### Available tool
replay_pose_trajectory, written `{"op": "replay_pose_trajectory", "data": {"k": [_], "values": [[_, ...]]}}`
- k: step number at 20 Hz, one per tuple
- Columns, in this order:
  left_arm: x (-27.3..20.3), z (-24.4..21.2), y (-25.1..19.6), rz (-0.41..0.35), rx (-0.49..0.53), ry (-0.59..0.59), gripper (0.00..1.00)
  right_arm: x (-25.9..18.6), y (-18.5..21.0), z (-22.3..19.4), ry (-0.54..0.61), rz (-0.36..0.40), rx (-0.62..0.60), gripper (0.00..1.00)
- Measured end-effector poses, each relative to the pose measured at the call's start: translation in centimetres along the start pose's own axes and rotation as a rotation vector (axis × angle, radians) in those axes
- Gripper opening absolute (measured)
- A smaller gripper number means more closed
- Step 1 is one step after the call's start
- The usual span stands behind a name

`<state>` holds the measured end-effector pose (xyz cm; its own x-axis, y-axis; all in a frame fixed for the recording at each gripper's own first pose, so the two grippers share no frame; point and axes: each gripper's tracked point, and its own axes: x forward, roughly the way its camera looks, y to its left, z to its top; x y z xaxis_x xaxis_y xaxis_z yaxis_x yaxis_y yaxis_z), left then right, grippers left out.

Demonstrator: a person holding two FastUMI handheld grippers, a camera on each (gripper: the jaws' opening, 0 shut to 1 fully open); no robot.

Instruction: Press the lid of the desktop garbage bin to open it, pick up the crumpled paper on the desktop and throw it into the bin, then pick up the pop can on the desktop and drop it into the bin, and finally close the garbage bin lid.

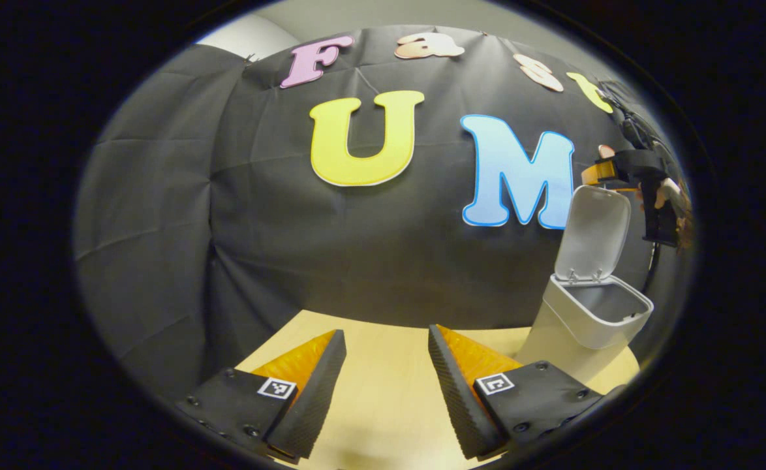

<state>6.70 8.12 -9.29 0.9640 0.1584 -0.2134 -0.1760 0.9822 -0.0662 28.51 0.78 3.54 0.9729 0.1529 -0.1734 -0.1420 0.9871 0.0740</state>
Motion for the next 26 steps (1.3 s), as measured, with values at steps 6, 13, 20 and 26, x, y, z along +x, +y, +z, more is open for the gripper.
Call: {"op": "replay_pose_trajectory", "data": {"k": [6, 13, 20, 26], "values": [[-0.1, 0.7, -0.2, -0.001, 0.018, -0.017, 0.88, -0.9, 0.2, -0.6, 0.035, 0.021, 0.012, 0.95], [-0.9, 1.0, -2.5, -0.044, 0.044, -0.030, 0.82, -4.9, 0.9, -2.6, 0.064, 0.061, -0.018, 0.95], [-2.4, 2.5, -4.3, -0.069, 0.071, -0.081, 0.89, -7.9, 1.4, -5.7, 0.121, 0.098, -0.018, 0.95], [-3.2, 3.1, -4.1, -0.054, 0.079, -0.100, 0.90, -9.3, 1.6, -9.3, 0.174, 0.100, -0.010, 0.95]]}}
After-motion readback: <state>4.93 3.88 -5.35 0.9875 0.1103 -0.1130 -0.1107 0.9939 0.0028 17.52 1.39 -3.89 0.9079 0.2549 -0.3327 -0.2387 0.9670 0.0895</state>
